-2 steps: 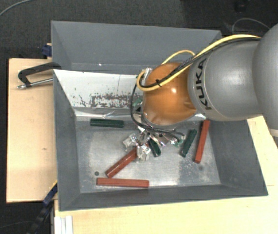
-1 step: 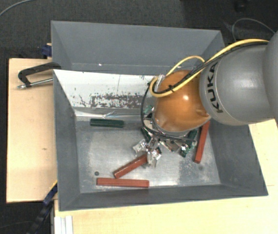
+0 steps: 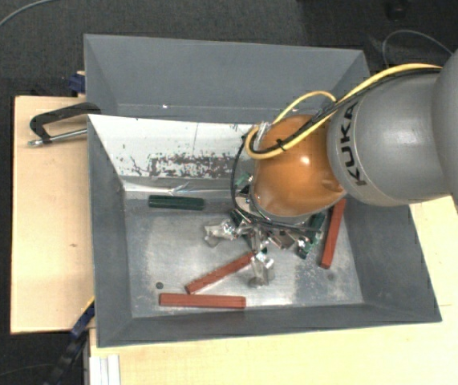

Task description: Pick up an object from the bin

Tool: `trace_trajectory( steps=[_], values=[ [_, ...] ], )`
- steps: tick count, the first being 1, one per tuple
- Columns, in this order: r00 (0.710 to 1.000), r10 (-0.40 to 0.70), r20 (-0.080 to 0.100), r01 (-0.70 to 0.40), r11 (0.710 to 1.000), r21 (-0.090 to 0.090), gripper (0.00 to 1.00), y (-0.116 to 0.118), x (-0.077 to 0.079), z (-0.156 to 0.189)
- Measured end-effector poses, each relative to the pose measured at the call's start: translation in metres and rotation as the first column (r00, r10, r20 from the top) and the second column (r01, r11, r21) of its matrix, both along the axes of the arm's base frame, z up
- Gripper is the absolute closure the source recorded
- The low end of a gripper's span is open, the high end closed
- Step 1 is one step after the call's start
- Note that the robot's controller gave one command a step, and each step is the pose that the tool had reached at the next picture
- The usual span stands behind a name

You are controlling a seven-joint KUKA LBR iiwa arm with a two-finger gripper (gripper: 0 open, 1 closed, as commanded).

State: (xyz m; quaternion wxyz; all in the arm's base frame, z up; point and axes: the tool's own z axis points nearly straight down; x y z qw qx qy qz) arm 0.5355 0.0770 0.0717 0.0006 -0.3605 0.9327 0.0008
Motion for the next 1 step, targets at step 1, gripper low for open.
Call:
trace_trajectory(
  steps=[1],
  values=[
    [1.0,0.0,0.001,0.0,1.0,0.0,1.0,0.0,0.0003,0.0002]
  ],
)
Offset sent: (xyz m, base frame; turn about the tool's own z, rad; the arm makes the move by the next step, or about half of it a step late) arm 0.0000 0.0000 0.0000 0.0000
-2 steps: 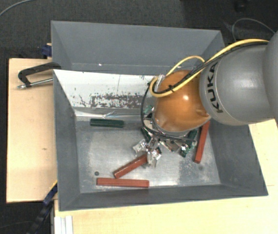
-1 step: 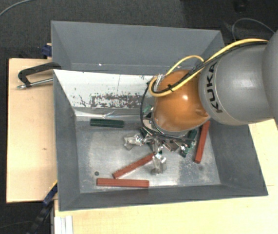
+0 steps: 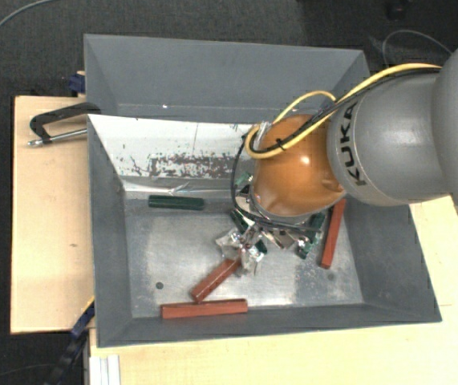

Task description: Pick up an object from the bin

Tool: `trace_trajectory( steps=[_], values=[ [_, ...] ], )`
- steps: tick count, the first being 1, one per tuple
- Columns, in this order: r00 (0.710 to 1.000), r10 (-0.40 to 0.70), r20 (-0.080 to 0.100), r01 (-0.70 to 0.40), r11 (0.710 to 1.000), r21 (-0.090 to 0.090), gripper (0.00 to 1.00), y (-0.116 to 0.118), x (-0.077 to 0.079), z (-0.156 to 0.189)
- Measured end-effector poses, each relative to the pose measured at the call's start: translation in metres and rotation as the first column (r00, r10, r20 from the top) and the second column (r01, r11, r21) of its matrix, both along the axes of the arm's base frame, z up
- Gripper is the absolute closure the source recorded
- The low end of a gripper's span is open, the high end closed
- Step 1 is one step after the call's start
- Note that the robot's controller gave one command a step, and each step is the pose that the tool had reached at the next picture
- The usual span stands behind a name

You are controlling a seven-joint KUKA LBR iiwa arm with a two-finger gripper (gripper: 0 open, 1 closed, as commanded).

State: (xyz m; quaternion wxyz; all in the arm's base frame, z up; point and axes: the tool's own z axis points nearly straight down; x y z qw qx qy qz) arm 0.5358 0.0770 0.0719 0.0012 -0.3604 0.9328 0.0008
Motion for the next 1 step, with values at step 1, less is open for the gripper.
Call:
trace_trajectory(
  steps=[1],
  values=[
    [0.999,-0.039,0.004,0.039,0.999,0.0,1.0,-0.0165,0.0124,0.1437]
  ],
)
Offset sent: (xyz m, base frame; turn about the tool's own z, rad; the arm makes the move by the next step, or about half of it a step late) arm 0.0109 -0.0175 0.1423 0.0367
